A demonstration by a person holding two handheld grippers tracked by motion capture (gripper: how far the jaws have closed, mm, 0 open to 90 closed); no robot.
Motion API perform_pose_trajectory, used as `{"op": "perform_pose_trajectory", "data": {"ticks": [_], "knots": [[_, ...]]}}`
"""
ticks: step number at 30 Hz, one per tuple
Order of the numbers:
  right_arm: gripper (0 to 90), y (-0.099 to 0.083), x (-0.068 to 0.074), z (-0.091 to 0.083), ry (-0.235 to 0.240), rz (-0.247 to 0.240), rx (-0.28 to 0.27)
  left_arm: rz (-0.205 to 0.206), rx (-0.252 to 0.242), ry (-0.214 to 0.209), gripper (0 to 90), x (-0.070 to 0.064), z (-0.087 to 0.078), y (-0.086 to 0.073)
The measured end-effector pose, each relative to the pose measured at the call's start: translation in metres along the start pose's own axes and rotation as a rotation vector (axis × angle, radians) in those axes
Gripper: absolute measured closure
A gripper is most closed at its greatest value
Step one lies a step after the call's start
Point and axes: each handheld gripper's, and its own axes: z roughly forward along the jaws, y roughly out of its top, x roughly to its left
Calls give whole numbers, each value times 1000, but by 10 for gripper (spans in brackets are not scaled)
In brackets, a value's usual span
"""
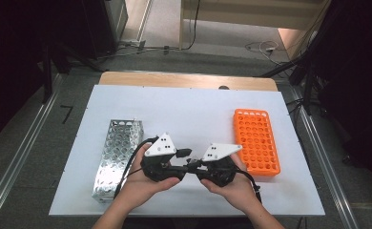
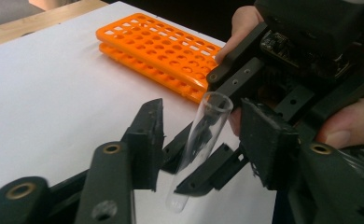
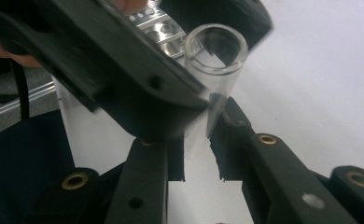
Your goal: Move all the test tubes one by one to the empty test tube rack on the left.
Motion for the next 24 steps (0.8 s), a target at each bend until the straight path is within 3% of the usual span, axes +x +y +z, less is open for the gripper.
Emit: {"op": "perform_pose_trajectory", "data": {"ticks": [7, 11, 21, 24], "knots": [[738, 1, 5, 4, 21, -10, 12, 27, 11, -27, 641, -3, 2, 0], [738, 1, 5, 3, 28, -12, 7, 23, 9, -26, 699, -2, 0, 0], [736, 1, 4, 3, 37, -3, 7, 26, 0, -16, 731, 0, -1, -1], [699, 0, 2, 3, 54, 1, 0, 15, -1, -10, 746, 2, -3, -1]]}}
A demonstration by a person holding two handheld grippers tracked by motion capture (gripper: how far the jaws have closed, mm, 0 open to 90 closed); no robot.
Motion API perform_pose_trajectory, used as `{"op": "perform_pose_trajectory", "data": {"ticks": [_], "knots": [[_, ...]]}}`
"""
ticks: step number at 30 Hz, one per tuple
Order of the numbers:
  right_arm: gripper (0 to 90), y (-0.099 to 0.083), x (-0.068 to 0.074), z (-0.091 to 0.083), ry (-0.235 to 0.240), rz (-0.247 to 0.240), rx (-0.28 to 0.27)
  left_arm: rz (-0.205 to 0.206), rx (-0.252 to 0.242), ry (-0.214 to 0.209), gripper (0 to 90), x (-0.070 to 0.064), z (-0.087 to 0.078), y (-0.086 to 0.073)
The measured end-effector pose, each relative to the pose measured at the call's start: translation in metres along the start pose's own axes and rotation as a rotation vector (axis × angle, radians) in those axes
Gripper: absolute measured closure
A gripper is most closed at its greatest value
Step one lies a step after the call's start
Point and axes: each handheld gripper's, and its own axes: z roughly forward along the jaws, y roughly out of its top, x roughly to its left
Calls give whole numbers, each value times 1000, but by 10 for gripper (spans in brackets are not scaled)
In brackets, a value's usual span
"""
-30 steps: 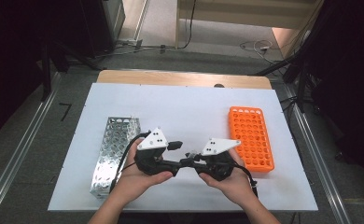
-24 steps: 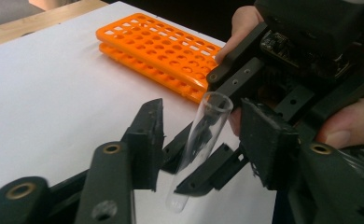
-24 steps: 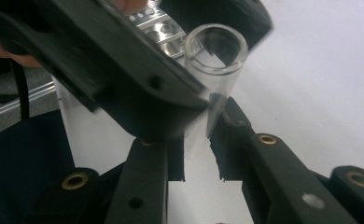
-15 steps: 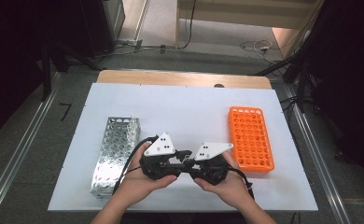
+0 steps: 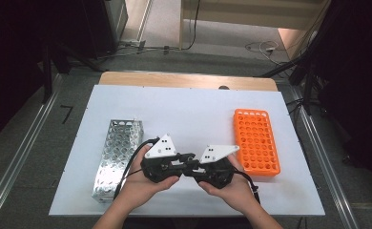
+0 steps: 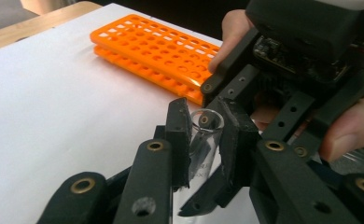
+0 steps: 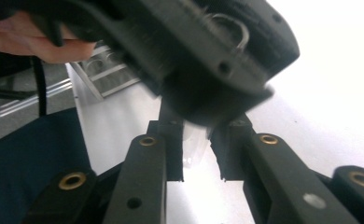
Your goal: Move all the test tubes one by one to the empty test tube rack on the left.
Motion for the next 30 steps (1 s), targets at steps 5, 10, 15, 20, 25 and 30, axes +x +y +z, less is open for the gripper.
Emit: {"op": "perform_pose_trajectory", "data": {"ticks": [5, 10, 15, 20, 25, 30], "knots": [[511, -1, -4, -2, 10, 21, -14, -10, -16, 15, 747, 3, -5, 0], [299, -2, -13, -11, -6, 54, -39, -21, -32, 56, 747, 10, -18, -1], [106, -8, -31, -23, -35, 91, -80, -41, -57, 122, 747, 22, -38, -3], [0, -17, -48, -40, -87, 114, -120, -69, -88, 194, 747, 35, -62, -7], [0, -27, -65, -57, -134, 154, -151, -96, -107, 266, 747, 46, -85, -14], [0, -38, -77, -71, -178, 179, -168, -120, -121, 329, 747, 53, -102, -23]]}}
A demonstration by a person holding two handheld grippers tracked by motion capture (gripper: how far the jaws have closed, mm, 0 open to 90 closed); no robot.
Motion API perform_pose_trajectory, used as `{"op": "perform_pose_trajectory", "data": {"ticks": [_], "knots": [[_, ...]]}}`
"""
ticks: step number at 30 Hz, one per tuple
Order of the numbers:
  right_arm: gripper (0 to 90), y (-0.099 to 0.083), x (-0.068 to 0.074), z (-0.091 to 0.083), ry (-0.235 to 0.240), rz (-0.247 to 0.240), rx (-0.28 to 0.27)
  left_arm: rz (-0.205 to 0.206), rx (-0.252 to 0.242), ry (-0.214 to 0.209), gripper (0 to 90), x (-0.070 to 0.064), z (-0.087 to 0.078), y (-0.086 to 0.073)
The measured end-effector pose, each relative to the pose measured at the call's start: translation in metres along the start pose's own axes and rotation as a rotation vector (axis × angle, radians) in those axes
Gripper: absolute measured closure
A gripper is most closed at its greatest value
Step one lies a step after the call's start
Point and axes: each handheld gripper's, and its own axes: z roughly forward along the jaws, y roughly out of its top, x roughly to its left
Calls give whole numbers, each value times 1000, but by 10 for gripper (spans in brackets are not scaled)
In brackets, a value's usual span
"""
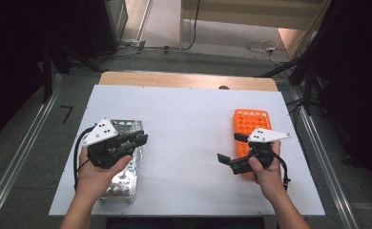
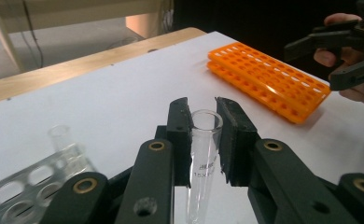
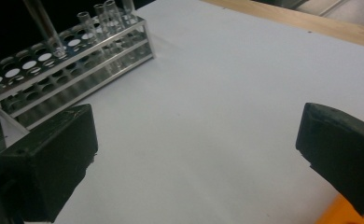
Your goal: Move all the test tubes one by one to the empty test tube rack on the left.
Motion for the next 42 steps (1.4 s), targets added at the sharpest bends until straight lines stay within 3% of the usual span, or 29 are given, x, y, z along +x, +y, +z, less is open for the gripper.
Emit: {"op": "perform_pose_trajectory", "data": {"ticks": [11, 20, 29, 42], "knots": [[0, -28, -21, -33, -78, 55, 8, -44, -28, 107, 747, 21, -6, -15], [0, -44, -32, -52, -111, 91, 3, -59, -41, 147, 747, 25, -1, -24], [0, -47, -36, -50, -114, 96, 11, -37, 37, 160, 747, 25, 10, -33], [0, -49, -37, -46, -110, 92, 25, -65, 101, 155, 743, 26, 15, -44]]}}
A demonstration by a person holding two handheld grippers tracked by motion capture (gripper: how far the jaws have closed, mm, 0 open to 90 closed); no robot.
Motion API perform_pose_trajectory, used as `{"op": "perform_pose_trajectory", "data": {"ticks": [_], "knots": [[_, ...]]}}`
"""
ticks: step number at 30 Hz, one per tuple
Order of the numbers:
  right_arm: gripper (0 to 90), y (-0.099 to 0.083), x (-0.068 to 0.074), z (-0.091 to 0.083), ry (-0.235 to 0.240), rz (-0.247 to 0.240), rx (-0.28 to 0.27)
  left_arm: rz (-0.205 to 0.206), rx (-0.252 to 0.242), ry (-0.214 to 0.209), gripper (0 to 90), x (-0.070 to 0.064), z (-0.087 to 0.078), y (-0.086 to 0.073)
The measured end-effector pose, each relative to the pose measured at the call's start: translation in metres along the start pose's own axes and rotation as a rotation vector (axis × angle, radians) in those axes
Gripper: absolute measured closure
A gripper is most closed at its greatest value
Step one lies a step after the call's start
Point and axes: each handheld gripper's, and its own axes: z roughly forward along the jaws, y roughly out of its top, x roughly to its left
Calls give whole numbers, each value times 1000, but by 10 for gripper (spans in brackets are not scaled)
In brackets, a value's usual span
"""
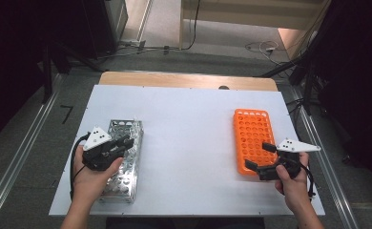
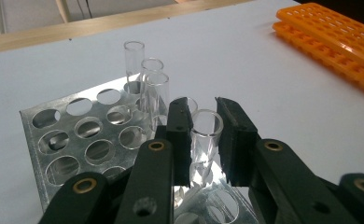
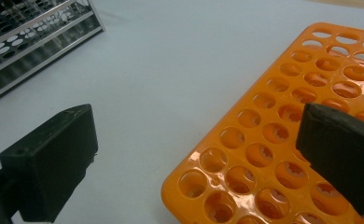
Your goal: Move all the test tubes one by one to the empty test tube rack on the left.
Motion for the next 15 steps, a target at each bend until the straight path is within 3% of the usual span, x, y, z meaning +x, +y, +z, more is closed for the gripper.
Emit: {"op": "perform_pose_trajectory", "data": {"ticks": [9, 15], "knots": [[0, 0, 1, 1, 2, -3, 4, -12, 30, -26, 709, 1, 2, 0], [0, 0, 1, 0, 1, -8, -1, -25, 14, -50, 631, 3, -1, 0]]}}
